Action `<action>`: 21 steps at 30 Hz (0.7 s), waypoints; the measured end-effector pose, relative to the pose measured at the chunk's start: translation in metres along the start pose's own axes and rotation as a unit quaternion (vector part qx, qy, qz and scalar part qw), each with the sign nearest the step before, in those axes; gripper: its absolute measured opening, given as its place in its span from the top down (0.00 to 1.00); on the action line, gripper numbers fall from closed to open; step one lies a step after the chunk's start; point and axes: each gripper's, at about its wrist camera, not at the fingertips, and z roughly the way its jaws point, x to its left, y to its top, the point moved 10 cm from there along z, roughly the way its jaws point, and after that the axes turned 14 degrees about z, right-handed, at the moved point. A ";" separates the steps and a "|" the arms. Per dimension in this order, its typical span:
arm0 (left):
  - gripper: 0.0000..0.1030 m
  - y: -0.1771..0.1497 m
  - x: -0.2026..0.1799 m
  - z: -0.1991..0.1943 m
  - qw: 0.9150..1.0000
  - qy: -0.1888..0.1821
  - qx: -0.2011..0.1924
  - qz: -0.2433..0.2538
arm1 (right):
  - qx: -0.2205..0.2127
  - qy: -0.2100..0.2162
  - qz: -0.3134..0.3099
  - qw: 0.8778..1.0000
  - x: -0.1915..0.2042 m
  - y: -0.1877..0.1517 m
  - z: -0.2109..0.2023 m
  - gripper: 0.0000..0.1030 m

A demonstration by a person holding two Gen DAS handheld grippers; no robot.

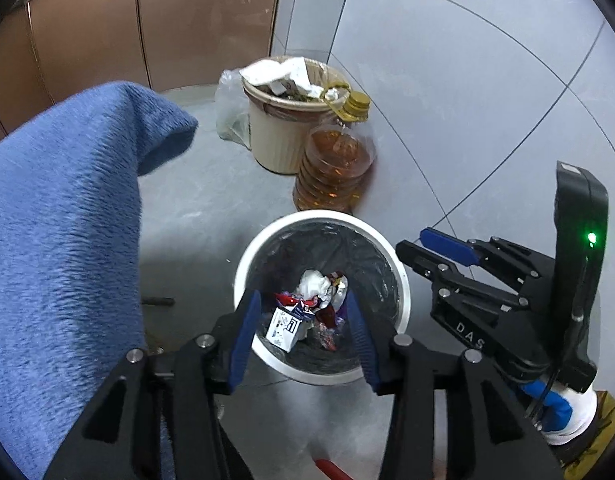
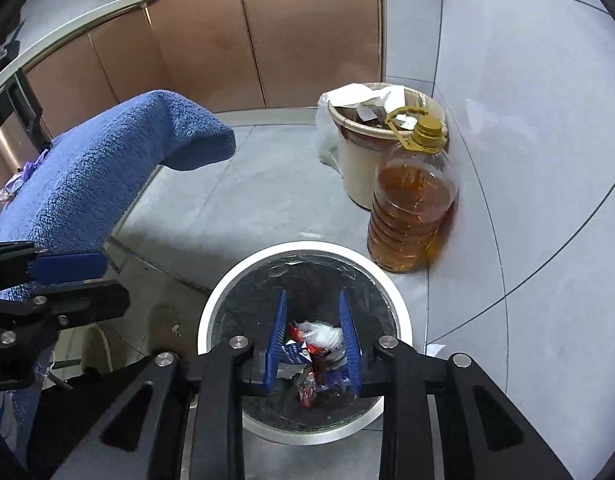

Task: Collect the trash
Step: 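Carry the milk carton and tissue over the bin and release both, then move both open tools back toward the kettle on the table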

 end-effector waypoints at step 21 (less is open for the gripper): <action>0.51 -0.045 0.025 -0.153 0.972 0.208 -0.104 0.024 | -0.044 0.034 -0.019 0.998 0.046 0.003 -0.075 0.62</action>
